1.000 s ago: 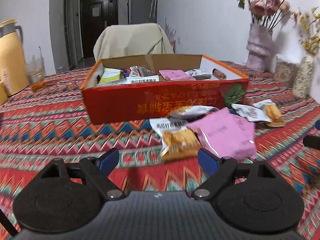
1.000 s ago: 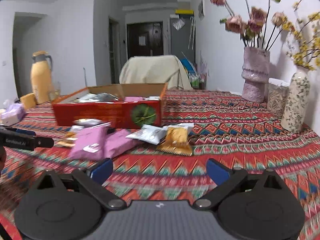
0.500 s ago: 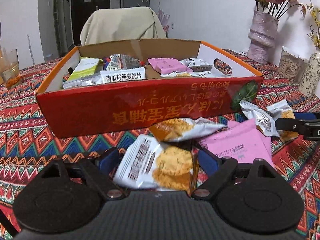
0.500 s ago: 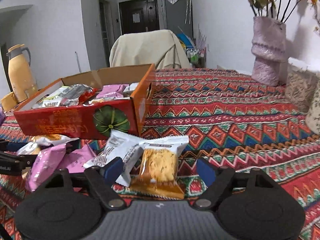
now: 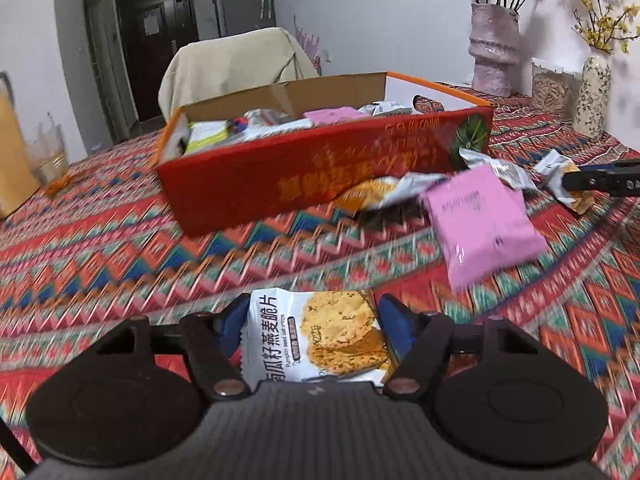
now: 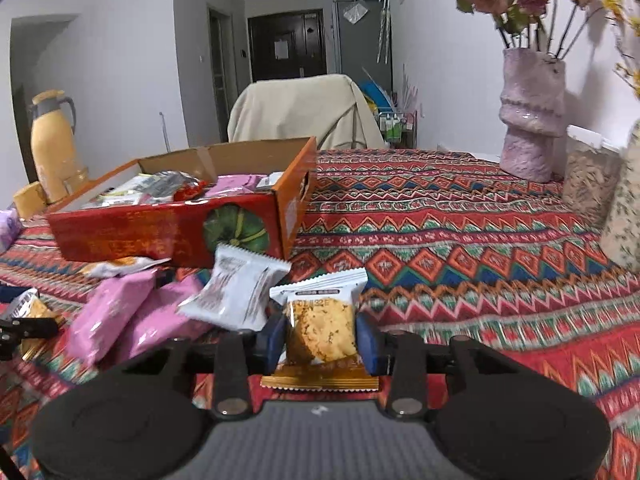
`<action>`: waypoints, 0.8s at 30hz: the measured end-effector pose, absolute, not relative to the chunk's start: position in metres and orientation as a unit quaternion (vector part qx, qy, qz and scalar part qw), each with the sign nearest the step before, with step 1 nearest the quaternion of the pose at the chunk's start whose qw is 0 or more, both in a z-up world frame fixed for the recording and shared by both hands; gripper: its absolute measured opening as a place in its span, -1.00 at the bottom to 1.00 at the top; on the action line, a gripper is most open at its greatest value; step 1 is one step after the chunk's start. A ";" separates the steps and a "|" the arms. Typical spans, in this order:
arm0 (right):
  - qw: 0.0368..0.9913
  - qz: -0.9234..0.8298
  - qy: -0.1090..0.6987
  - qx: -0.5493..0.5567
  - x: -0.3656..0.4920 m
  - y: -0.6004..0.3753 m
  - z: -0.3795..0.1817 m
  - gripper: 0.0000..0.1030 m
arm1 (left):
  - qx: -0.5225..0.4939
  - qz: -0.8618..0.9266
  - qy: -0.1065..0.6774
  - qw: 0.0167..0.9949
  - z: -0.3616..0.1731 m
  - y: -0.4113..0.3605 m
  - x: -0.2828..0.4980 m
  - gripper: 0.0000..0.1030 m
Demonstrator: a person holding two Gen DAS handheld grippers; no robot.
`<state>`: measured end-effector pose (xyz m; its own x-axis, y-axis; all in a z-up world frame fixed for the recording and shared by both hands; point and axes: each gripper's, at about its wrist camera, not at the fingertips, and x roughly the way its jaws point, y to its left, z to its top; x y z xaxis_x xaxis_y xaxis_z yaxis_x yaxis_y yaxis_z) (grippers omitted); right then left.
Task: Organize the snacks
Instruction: 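Carry both crisp packets into the box and open both tools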
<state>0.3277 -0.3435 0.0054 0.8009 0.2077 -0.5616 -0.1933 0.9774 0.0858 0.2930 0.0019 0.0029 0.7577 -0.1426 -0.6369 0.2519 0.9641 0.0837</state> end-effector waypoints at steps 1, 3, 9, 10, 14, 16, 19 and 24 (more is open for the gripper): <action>0.950 0.108 0.294 0.012 0.318 -0.344 0.006 -0.27 | 0.077 -0.107 0.335 0.933 0.004 0.006 0.284 0.36; 0.951 0.112 0.288 0.010 0.297 -0.342 0.007 -0.28 | 0.067 -0.107 0.340 0.932 0.005 0.011 0.270 0.36; 0.950 0.138 0.279 0.014 0.242 -0.324 0.009 -0.28 | 0.042 -0.115 0.331 0.935 0.008 0.004 0.219 0.34; 0.951 0.142 0.276 0.014 0.233 -0.319 0.009 -0.29 | 0.035 -0.115 0.332 0.936 0.009 0.003 0.212 0.33; 0.949 0.161 0.270 0.027 0.203 -0.307 0.008 -0.29 | -0.008 -0.125 0.329 0.936 0.015 0.002 0.186 0.33; 0.947 0.161 0.278 0.026 0.192 -0.304 0.004 -0.29 | -0.012 -0.130 0.325 0.937 0.017 -0.001 0.176 0.33; 0.947 0.158 0.279 0.026 0.183 -0.303 0.002 -0.29 | -0.010 -0.131 0.322 0.938 0.018 -0.004 0.168 0.33; 0.948 0.158 0.273 0.031 0.174 -0.304 0.008 -0.29 | -0.020 -0.123 0.322 0.938 0.020 0.001 0.169 0.33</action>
<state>0.1745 -0.3037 0.0075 0.8010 0.3171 -0.5077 -0.2835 0.9480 0.1449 0.1689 0.0006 0.0199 0.7619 -0.2440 -0.5999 0.2186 0.9688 -0.1164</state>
